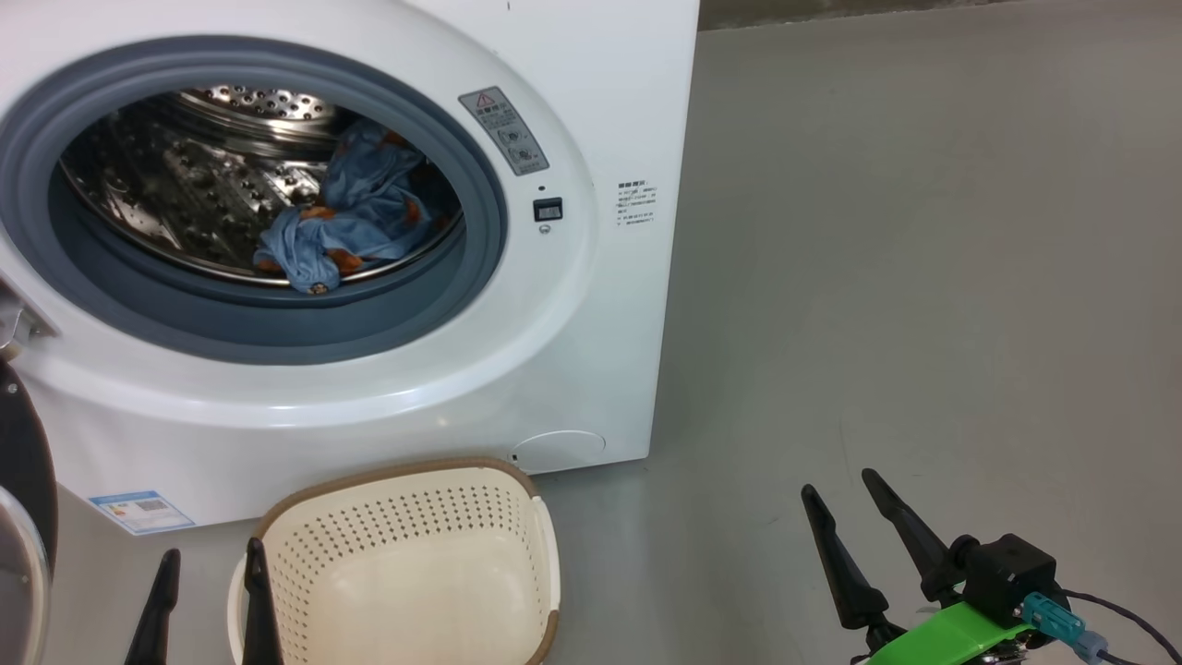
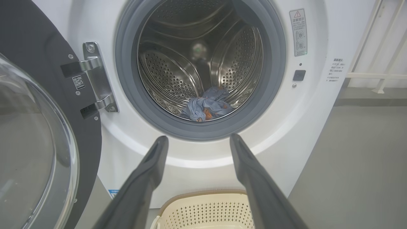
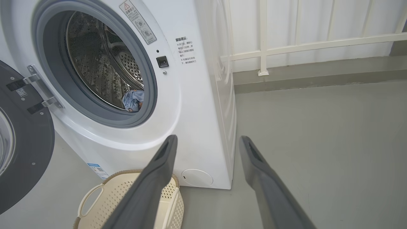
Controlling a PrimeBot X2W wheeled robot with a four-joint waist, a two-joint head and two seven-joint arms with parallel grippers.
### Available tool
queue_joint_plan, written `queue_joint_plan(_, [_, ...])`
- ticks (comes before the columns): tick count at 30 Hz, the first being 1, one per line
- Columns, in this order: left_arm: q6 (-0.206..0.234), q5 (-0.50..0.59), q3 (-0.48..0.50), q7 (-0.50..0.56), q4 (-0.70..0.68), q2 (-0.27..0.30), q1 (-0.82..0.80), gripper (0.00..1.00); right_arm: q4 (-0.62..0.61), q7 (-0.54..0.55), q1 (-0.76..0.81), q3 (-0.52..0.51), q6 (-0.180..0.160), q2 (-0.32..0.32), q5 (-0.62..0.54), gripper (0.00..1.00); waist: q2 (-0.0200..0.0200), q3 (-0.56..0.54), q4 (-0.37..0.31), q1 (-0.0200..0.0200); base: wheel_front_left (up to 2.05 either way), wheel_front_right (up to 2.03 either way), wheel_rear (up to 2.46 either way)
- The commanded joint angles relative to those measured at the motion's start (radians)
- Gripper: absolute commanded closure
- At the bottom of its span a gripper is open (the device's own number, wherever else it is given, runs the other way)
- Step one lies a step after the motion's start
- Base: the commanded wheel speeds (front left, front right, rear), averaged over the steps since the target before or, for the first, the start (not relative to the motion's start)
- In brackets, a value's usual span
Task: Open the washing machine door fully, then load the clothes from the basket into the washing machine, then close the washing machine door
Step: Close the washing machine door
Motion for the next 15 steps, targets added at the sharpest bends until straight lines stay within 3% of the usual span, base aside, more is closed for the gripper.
queue_joint_plan(1, [0.005, -0.010, 0.029, -0.005, -0.019, 0.003, -0.012, 0.00, -0.022, -0.012, -0.006, 0.018, 0.003, -0.006, -0.009, 0.00, 0.0000, 0.001, 0.001, 0.0000, 0.00, 0.00, 0.00])
queue_joint_plan(15, [0.000, -0.010, 0.032, -0.005, -0.022, 0.003, -0.022, 0.00, -0.019, -0.012, -0.011, 0.020, 0.003, -0.004, -0.002, 0.00, 0.0000, 0.013, 0.005, 0.0000, 0.00, 0.00, 0.00])
